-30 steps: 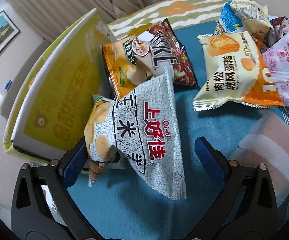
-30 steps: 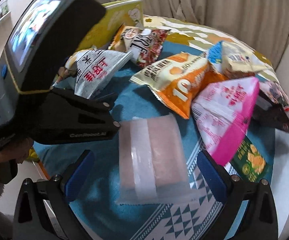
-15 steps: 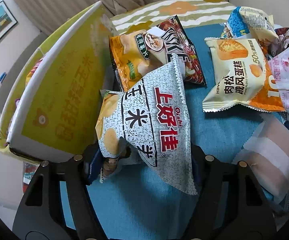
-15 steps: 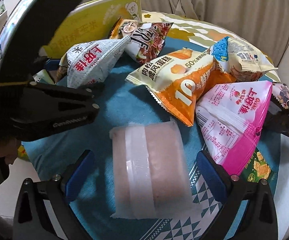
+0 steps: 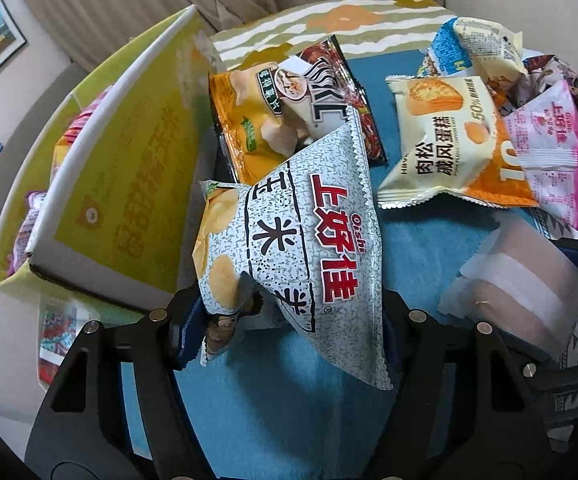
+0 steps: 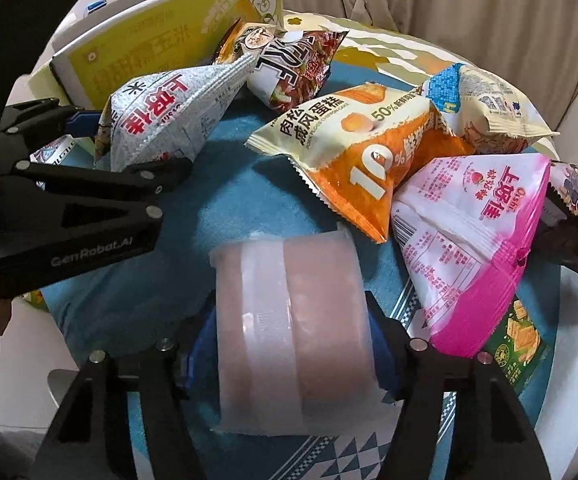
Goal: Organize snacks
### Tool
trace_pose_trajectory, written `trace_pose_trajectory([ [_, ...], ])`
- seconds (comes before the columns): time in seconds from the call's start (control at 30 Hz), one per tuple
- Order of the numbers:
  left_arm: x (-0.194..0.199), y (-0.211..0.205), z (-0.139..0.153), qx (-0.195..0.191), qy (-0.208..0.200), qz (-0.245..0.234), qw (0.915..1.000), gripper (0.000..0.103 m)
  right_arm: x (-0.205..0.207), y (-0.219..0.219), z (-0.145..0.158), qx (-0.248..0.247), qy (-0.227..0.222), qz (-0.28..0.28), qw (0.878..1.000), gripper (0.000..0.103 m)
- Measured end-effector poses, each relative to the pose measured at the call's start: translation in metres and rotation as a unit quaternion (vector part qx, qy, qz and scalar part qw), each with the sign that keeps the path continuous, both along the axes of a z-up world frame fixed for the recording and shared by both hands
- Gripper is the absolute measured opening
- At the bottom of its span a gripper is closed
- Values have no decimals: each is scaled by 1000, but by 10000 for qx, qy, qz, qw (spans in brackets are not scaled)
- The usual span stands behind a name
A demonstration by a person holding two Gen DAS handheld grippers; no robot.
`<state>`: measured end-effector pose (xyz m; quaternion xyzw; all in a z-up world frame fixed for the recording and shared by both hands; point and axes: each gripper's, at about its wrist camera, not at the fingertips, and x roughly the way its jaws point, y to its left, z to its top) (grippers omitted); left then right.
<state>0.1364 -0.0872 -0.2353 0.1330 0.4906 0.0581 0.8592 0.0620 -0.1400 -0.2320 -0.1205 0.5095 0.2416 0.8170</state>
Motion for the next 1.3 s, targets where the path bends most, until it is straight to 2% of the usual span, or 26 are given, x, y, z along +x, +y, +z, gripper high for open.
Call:
trace_pose_trajectory([
  [0.23,-10,-4,19,-58,-127,-72,9999,65,-11,-6,14,43,-1,-80,10000,59],
  [0.37,-21,-5,44,-215,-267,-65,9994,65,-16,-13,33,84,-96,-170,9998,59],
  [0.53,-35,-7,90,-473,-618,34,9970,65,-17,-24,75,222,-371,-351,9984,59],
  [0.73,-40,-4,135,-623,-1037,47,9926,65,-13,-22,125,391,-788,-229,9959,59],
  [0.83,-37,6,155,-702,-1226,92,9899,65,-5,-16,141,526,-938,-187,9940,59],
  [0.93,-35,20,171,-553,-1419,165,9882,65,8,-4,159,644,-1000,-175,9927,59],
  [1.07,-21,48,195,-576,-1575,297,9854,65,20,13,180,837,-1086,-120,9905,59],
  [1.3,30,120,205,-633,-1563,405,9849,65,59,60,205,1032,-1332,-27,9857,59],
])
